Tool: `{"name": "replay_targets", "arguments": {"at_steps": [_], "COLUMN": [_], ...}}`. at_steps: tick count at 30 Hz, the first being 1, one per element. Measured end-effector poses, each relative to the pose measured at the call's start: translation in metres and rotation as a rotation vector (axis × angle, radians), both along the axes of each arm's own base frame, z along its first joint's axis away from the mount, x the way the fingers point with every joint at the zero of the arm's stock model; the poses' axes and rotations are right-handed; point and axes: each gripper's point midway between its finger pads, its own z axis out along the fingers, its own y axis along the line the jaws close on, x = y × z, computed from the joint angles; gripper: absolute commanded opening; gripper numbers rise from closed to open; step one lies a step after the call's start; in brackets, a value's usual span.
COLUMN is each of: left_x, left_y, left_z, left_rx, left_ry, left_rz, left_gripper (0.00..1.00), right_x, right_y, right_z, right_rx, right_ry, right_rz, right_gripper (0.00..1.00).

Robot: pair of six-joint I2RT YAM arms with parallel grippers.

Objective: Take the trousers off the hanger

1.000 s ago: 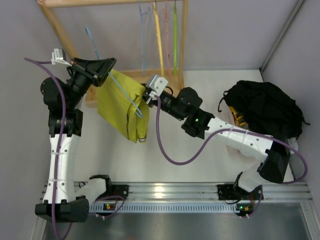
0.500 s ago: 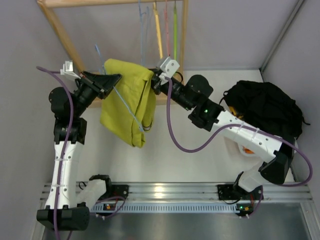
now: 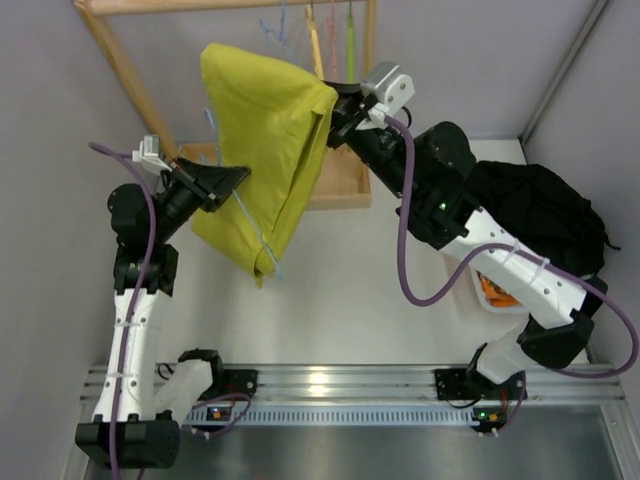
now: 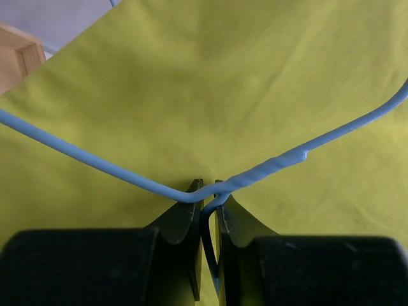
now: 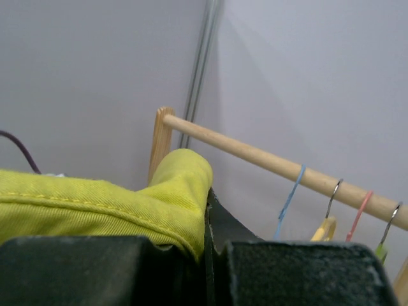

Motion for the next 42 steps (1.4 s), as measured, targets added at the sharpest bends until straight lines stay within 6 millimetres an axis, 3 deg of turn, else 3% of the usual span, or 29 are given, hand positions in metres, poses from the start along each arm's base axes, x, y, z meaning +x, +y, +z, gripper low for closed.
{"name": "replay_targets", "arguments": {"at_steps": [15,25,37,42], "left_x": [-0.017,-0.016,-0.014,-0.014], "left_y": [-0.004,-0.003,0.0,-0.001], "left_z": [-0.026,-0.041,-0.061,-0.065], "left_rx": [0.052,0.079,0.105,0.108], "left_ry": [0.004,0.016,0.059,0.066], "left_rz": [-0.032,-0.022,-0.003,-0.01], "left_gripper": [0.0,0.0,0.0,0.0], "right_x": [-0.013,-0.035,-0.1,-0.139], "right_y": [-0.061,-0.122,-0.2,-0.253], "right_z": [0.109,0.174,0.222,0.237], "right_rx": [0.227,0.378,0.454,0.455], "right_ry": [-0.191,-0.394,-0.661,-0.768], "right_rz": [-0.153,-0.314,-0.478,-0.616], "right_gripper": [0.0,0.0,0.0,0.0]}}
